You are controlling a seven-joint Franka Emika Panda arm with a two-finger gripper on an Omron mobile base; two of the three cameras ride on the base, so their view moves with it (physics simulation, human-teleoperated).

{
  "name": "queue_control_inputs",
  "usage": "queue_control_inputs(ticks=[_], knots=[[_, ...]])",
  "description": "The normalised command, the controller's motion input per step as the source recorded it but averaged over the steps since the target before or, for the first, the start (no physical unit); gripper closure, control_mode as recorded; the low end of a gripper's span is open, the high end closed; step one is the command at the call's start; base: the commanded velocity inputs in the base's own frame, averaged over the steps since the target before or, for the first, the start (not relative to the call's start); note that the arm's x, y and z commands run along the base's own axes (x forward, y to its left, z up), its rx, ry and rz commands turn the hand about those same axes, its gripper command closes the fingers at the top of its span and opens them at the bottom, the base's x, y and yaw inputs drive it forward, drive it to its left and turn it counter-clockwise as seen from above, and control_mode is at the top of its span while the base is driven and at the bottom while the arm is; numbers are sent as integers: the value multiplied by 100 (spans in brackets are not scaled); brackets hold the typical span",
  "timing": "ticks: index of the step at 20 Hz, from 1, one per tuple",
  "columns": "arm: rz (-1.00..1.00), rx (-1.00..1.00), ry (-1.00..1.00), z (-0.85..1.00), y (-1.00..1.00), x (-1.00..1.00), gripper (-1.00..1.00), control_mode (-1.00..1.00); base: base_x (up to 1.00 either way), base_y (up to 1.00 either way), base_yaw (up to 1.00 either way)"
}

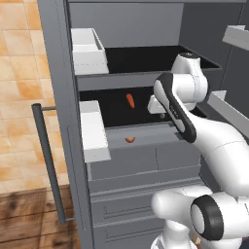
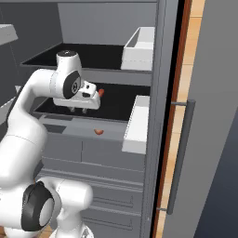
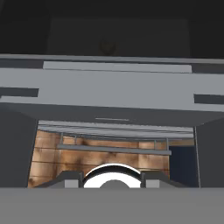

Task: Fully open the fridge drawer.

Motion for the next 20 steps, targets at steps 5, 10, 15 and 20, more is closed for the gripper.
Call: queue_control_inputs(ticks=[5,10,15,20], knots=[[0,0,0,-9,-3,-31,-100,-100,0,0,0],[0,0,0,-49,0,-46,-100,-100,0,0,0],[0,0,0,-50,0,-32,-100,-100,0,0,0],[0,0,1,-25,0,-5,-100,100,-2,0,0]])
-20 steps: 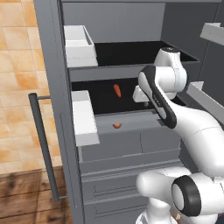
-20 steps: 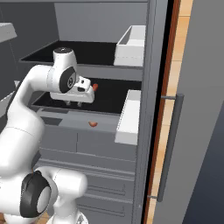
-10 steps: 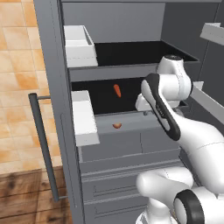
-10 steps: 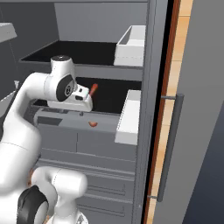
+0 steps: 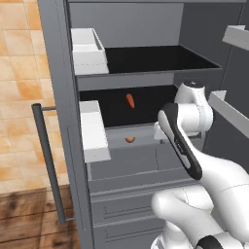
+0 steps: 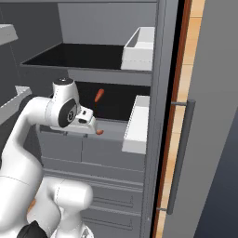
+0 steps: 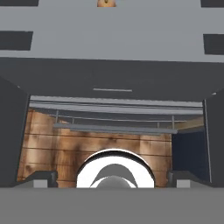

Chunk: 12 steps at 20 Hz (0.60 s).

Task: Fully open the fridge drawer.

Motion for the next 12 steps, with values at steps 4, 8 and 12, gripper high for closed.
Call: queue_control_inputs(ticks=[4,8,12], knots=[[0,0,0,0,0,0,-100,100,-20,-9,0],[0,0,0,0,0,0,-100,100,-33,-13,0],[0,0,0,0,0,0,-100,100,-42,0,0]])
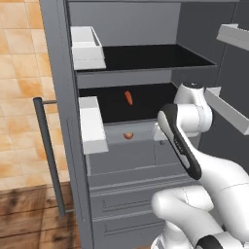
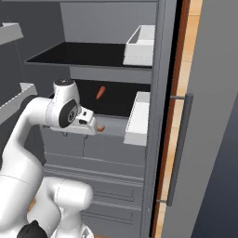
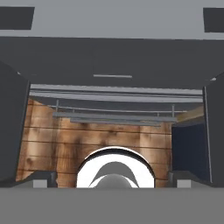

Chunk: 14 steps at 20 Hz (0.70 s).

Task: Fully open the fridge drawer.

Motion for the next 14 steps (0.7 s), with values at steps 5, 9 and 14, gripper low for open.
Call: queue_control_inputs(ticks=[5,9,14], knots=[[0,0,0,0,0,0,-100,100,-49,0,0],[0,0,0,0,0,0,-100,100,-41,0,0],[0,0,0,0,0,2,-100,-100,-2,0,0]])
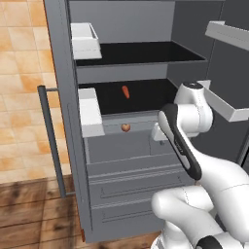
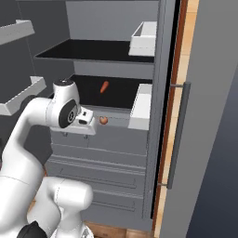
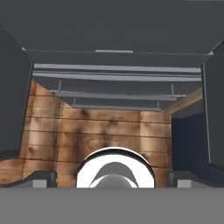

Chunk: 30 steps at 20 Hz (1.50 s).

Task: Fully open the fridge drawer.

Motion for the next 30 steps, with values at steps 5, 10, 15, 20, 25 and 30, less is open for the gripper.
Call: queue_control_inputs(ticks=[5,10,15,20,25,30], knots=[[0,1,0,8,0,19,-100,-100,0,0,0],[0,2,-3,45,0,22,-100,-100,0,0,0],[0,1,-2,36,0,40,-100,-100,0,0,0],[0,0,0,1,0,66,-100,-100,0,0,0],[0,0,0,-11,0,74,-100,-100,0,0,0],[0,0,-1,-19,2,63,-100,-100,0,0,0]])
